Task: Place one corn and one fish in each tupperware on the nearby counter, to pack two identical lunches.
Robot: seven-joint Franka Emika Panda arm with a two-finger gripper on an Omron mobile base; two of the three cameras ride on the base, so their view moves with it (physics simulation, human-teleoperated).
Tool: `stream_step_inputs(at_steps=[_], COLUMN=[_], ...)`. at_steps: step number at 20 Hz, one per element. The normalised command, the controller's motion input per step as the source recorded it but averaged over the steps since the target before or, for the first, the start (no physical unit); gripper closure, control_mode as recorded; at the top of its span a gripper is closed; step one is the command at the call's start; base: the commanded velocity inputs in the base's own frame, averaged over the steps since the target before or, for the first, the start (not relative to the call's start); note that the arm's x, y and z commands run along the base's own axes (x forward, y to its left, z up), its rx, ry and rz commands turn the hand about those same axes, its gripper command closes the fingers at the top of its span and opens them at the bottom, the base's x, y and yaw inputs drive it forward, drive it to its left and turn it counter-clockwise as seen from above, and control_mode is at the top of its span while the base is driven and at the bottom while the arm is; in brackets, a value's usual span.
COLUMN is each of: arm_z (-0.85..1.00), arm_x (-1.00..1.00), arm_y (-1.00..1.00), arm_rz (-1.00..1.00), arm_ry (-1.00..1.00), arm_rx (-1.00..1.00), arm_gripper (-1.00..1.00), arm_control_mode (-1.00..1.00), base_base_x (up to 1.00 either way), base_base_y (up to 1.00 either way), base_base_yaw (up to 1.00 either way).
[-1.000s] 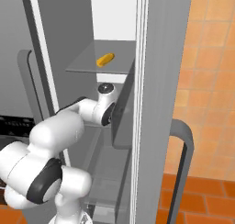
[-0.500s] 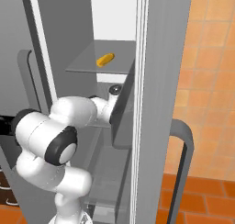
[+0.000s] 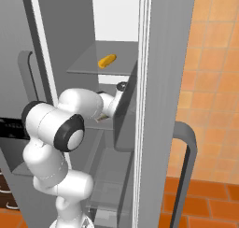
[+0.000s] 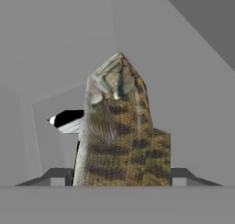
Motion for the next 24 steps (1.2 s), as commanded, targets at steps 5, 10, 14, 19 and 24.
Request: stream_step_inputs(at_steps=[5, 10, 14, 19, 24], arm_z=[-0.80, -0.41, -0.10, 0.02, 0.54], arm_x=[0.00, -0.72, -0.97, -0.96, -1.00], arm_y=[0.10, 0.22, 0.00, 0.25, 0.43], arm_rz=[0.00, 0.00, 0.00, 0.00, 0.05], arm_ry=[0.01, -0.02, 0.00, 0.06, 0.05], arm_rx=[0.00, 0.00, 0.00, -0.01, -0.02], arm_gripper=[1.00, 1.00, 1.00, 1.00, 1.00], arm_control_mode=[-1.00, -1.00, -1.00, -1.00, -1.00], base_base_x=[0.00, 0.00, 0.00, 0.00, 0.00], base_base_y=[0.00, 0.00, 0.00, 0.00, 0.00], base_base_yaw=[0.00, 0.00, 0.00, 0.00, 0.00])
